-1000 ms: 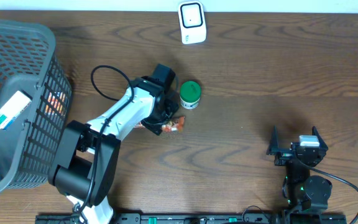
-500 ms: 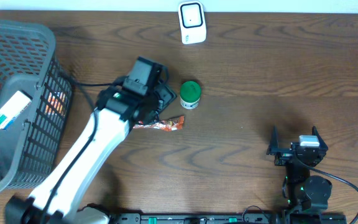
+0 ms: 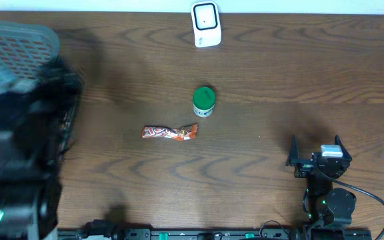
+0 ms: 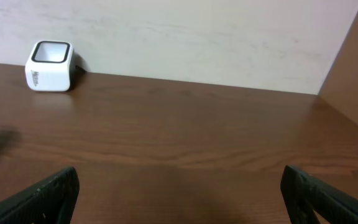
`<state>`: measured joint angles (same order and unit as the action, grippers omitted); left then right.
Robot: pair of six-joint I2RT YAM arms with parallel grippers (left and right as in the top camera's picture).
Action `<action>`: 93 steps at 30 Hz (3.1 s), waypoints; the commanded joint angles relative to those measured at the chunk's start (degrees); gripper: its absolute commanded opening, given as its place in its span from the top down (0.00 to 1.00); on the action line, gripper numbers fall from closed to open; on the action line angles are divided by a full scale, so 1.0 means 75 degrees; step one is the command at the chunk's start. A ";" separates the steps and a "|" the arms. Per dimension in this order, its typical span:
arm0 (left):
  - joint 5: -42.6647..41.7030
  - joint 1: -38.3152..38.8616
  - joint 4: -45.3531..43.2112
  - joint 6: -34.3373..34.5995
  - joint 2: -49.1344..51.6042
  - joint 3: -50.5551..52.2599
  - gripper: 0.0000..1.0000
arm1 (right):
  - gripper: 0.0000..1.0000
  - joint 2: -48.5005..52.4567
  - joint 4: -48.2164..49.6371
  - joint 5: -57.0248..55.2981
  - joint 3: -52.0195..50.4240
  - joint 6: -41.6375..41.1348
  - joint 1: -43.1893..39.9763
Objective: Scan the item barcode
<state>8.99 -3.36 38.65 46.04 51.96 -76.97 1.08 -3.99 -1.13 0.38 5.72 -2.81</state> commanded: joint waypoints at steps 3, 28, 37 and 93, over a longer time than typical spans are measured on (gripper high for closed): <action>0.0469 -0.2151 0.0035 0.0128 0.0210 -0.0041 0.18 | 0.01 -0.0009 -0.0017 -0.0067 -0.0009 0.0102 0.0058; -0.0256 -0.4299 -0.1297 0.1142 0.5907 -0.0038 0.17 | 0.01 -0.0009 -0.0017 -0.0067 -0.0009 0.0102 0.0058; -0.0254 -0.4535 -0.0667 0.4164 0.6738 -0.0041 0.18 | 0.01 -0.0009 -0.0017 -0.0064 -0.0009 0.0102 0.0058; -0.1620 -0.4791 -0.1530 0.4803 0.9183 -0.0041 0.92 | 0.01 -0.0009 -0.0017 -0.0064 -0.0009 0.0105 0.0058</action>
<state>2.96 -38.48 25.12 86.21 115.92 -80.01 1.08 -3.99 -1.13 0.38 5.72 -2.81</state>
